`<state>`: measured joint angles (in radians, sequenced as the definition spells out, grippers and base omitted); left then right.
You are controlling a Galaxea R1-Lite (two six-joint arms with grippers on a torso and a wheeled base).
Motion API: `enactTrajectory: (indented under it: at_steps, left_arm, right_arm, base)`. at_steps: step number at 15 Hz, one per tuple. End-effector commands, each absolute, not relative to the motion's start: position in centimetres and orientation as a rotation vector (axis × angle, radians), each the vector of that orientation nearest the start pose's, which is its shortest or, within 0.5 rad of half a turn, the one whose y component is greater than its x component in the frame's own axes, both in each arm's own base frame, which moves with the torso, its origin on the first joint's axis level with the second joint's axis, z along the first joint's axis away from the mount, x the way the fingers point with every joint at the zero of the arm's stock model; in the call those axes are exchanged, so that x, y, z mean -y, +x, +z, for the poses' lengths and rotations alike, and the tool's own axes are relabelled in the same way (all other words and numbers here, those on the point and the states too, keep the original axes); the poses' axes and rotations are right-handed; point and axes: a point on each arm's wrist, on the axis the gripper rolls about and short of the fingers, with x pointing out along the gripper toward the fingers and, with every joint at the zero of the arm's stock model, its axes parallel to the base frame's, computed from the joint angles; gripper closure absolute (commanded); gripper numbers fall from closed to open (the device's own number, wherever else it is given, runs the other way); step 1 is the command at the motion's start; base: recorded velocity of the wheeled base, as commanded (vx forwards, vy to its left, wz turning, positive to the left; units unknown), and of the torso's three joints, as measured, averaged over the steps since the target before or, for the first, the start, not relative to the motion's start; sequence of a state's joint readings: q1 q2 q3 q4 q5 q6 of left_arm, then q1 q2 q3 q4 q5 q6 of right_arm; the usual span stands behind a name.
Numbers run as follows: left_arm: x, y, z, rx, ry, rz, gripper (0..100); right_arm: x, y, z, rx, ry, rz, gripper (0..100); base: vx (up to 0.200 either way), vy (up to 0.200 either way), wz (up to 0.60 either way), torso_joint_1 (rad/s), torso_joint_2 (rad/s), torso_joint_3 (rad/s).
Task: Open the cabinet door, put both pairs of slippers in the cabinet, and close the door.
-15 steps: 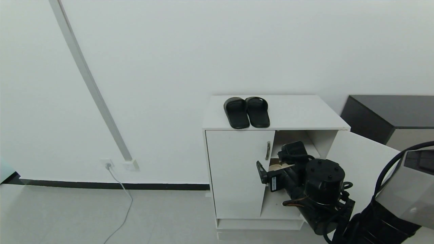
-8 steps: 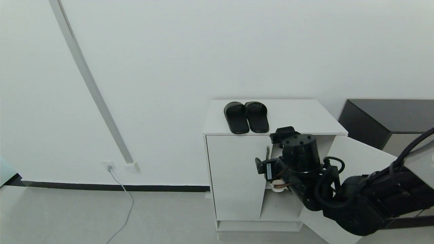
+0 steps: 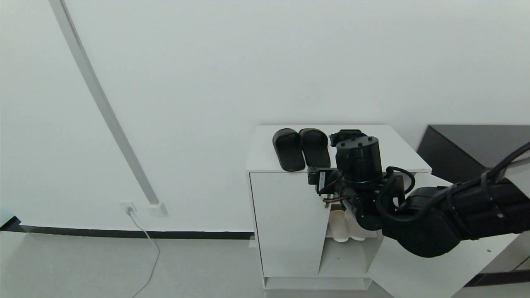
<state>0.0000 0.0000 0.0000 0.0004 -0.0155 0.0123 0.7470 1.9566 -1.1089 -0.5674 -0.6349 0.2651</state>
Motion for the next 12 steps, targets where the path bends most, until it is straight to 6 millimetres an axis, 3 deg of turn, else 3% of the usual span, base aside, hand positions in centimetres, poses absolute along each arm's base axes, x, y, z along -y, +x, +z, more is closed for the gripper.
enactTrajectory:
  at_steps: [1, 7, 10, 12]
  left_arm:
    - [0.0, -2.3, 7.5, 0.000, 0.011, -0.015, 100]
    - [0.0, -2.3, 7.6, -0.001, 0.009, -0.015, 100]
    - [0.0, -2.3, 7.6, -0.001, 0.009, -0.014, 100]
    - [0.0, -2.3, 7.5, 0.000, 0.008, -0.014, 100]
  right_arm:
    - [-25.3, 29.0, 15.9, -0.240, 0.076, 0.085, 0]
    - [-26.8, 29.3, 13.9, -0.236, 0.077, 0.137, 0]
    - [-27.7, 30.5, 12.9, -0.240, 0.075, 0.190, 0]
    - [-28.1, 31.8, 12.3, -0.233, 0.066, 0.177, 0]
  base:
    - [0.200, 0.000, 0.00, 0.027, 0.01, -0.002]
    - [0.200, 0.000, 0.00, 0.004, 0.00, 0.005]
    - [0.200, 0.000, 0.00, 0.005, 0.00, 0.002]
    - [0.000, 0.000, 0.00, 0.000, 0.00, 0.000]
